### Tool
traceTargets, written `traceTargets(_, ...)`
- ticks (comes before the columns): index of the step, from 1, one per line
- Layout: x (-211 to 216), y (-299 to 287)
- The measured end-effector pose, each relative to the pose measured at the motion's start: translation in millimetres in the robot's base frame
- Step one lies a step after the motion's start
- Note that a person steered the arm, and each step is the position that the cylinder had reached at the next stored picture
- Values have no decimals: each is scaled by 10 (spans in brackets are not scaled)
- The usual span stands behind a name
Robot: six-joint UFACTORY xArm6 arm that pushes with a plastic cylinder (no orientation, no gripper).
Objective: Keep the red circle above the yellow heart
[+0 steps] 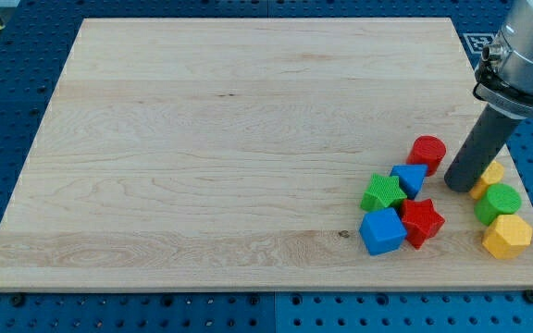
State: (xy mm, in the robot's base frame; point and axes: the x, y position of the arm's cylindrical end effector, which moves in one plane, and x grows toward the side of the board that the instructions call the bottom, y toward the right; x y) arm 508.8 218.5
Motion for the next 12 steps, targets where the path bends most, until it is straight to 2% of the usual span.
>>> traceTargets(4,-10,-512)
traceTargets(7,-53,-515)
traceTargets(9,-207,-557)
traceTargets(11,-411,-906)
traceTargets(12,-451,-832)
